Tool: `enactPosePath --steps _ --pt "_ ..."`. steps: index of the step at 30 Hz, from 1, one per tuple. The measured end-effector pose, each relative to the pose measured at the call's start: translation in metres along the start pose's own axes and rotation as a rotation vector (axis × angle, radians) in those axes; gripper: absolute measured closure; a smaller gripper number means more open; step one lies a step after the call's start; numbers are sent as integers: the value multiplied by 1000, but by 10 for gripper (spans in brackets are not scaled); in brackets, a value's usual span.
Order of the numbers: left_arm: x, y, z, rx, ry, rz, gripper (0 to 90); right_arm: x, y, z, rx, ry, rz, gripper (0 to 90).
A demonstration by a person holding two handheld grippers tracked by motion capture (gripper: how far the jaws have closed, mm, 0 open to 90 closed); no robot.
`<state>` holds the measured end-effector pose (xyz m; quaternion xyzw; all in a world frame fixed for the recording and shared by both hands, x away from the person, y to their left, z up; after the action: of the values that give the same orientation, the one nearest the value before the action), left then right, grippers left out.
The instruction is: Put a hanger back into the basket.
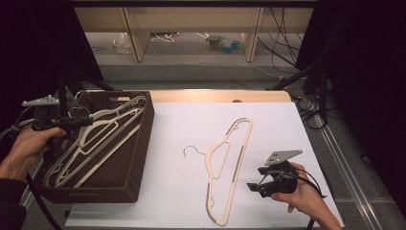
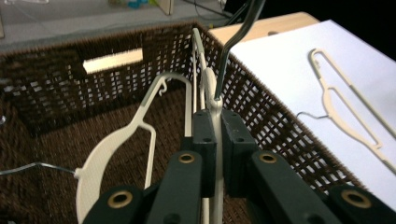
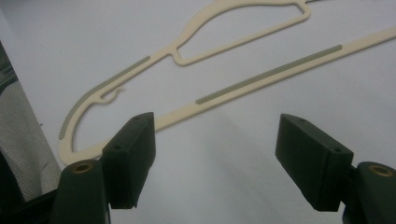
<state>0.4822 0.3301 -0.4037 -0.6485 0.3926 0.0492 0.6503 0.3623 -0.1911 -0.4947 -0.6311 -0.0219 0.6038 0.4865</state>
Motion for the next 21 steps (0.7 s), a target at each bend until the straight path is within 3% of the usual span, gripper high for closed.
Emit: enactPosePath --steps 10,13,16,18,19,20,21 --pt "22 18 5 -1 -26 80 849 0 0 0 1 2 -5 287" --pt "28 30 18 14 -79 134 842 0 -1 -1 0 6 -7 270" --pt "30 31 28 -34 -100 106 827 1 -2 -1 -10 5 -16 251" --pt "31 33 32 -42 -115 116 818 1 -3 -1 -6 9 -21 233" --pt "33 34 35 -39 -133 120 811 2 -3 -1 -2 11 -23 220" --pt "31 38 40 0 -144 166 804 2 -4 -2 -3 13 -25 219" --pt "33 39 41 -6 -154 167 800 1 -3 -1 -1 8 -12 219"
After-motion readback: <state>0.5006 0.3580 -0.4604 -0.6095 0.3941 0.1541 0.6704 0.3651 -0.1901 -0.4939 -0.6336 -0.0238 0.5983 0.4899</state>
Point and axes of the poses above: each handheld gripper's, and its own axes: x roughly forward along the jaws, y roughly out of its underside, z roughly to its left, the point moved 10 cm from there along x, roughly forward along the jaws, and after that the axes turned 6 degrees about -y, right-handed, at the moved point
